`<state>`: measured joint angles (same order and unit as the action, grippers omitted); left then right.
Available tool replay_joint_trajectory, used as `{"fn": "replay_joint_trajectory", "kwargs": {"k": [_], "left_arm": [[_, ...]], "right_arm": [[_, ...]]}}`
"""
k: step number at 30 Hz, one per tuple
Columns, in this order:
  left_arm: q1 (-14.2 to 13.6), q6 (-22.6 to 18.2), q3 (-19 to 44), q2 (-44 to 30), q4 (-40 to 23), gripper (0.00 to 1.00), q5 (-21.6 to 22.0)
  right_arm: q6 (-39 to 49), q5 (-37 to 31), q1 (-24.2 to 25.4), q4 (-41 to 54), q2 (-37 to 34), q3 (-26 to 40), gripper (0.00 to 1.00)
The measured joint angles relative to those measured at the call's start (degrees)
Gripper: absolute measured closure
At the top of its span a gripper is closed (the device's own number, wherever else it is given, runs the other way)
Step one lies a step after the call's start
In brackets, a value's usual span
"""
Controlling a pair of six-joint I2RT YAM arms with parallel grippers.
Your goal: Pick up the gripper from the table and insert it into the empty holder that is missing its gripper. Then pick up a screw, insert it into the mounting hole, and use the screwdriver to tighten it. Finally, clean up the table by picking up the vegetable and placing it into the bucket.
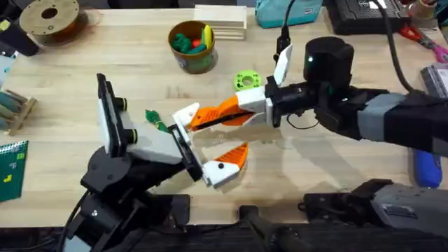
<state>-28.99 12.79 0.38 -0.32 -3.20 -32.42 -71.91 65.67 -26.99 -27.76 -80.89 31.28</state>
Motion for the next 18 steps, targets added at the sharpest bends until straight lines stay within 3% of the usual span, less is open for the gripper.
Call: {"fn": "replay_joint_trajectory", "kwargs": {"k": [18], "left_arm": [[0.00, 1.19, 0.00, -0.11, -0.02, 0.014, -0.20]], "right_arm": [[-0.58, -0.04, -0.02, -0.44, -2.12, 0.95, 0.986]]}}
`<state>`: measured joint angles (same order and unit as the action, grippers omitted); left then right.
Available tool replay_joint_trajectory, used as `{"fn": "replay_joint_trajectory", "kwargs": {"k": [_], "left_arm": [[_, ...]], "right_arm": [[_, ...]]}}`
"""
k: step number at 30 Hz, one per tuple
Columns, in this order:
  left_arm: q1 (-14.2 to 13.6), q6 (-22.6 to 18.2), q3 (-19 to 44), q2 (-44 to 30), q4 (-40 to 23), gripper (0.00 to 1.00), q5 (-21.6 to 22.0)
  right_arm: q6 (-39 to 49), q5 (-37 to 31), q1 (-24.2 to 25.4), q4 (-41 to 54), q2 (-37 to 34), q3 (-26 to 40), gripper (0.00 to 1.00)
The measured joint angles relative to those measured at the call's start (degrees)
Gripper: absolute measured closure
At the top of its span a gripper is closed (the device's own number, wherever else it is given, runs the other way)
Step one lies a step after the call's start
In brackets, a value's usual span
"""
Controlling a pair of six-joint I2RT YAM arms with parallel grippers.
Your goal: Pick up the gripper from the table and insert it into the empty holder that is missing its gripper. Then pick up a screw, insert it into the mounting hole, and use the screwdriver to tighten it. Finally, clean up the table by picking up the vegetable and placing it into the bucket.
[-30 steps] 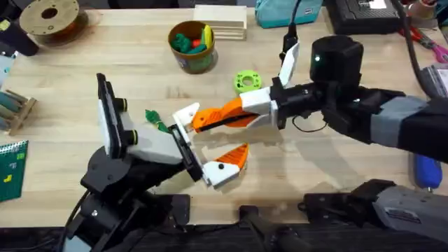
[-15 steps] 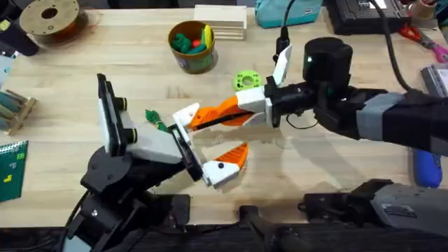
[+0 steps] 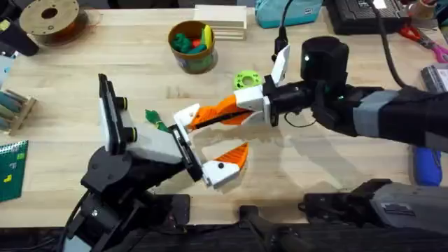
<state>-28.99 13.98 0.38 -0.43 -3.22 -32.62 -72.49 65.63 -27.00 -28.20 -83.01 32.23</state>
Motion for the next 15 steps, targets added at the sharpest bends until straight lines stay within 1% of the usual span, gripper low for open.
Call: {"fn": "replay_joint_trajectory", "kwargs": {"k": [10, 12, 15], "left_arm": [[0.10, 0.04, 0.00, 0.00, -0.02, 0.014, 1.16], [0.17, 0.07, 0.00, 0.00, -0.02, 0.014, 1.29], [0.31, 0.07, 0.00, 0.00, 0.00, 0.014, 1.60]], "right_arm": [[0.02, 1.34, 0.02, 0.16, -3.85, 3.05, 0.986], [0.04, 2.76, -0.56, 0.14, -6.32, 4.99, 0.986], [0.10, 3.53, -1.22, 0.18, -8.03, 6.61, 0.986]]}}
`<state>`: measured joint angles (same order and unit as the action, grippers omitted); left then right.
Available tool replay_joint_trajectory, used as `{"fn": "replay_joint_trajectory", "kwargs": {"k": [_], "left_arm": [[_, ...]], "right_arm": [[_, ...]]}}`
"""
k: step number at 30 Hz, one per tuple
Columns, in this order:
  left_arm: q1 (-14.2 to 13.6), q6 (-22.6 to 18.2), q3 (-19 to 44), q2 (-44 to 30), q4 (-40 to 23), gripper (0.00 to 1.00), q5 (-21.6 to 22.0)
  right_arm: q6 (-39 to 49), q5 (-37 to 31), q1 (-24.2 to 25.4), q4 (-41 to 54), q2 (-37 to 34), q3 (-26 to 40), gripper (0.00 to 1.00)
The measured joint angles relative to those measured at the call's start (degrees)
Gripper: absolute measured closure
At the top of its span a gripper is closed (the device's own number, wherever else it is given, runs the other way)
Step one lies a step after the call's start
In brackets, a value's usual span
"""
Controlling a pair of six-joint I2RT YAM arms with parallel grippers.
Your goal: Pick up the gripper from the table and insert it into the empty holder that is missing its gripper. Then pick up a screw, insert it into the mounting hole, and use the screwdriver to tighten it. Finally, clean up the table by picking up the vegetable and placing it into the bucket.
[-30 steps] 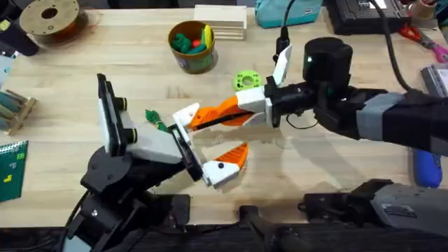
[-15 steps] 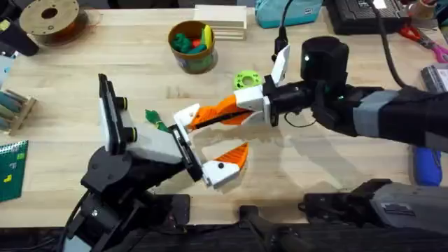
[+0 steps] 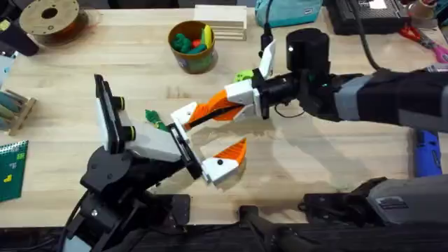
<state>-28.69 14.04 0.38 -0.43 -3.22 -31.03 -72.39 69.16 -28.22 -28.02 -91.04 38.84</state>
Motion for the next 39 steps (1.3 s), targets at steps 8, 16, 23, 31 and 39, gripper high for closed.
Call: {"fn": "replay_joint_trajectory", "kwargs": {"k": [8, 16, 23, 31, 39], "left_arm": [[0.07, 0.22, 0.00, 0.00, -0.02, 0.014, 0.98], [0.24, 0.37, 0.00, 0.00, -0.02, 0.014, 1.51], [0.24, 0.37, 0.00, 0.00, -0.02, 0.013, 1.64], [0.22, 0.37, 0.00, 0.00, -0.02, 0.014, 1.66], [0.22, 0.37, 0.00, 0.00, -0.04, 0.014, 1.70]], "right_arm": [[0.38, 2.35, -0.27, 0.00, -3.61, 2.77, 0.986], [0.65, 3.79, -0.27, 0.05, -5.45, 4.31, 0.986], [1.27, 3.51, -0.29, 0.11, -5.45, 4.31, 0.986], [3.44, 2.84, -0.25, 0.14, -5.45, 4.36, 0.986], [3.81, 2.22, -0.23, 0.16, -5.45, 4.37, 0.986]]}}
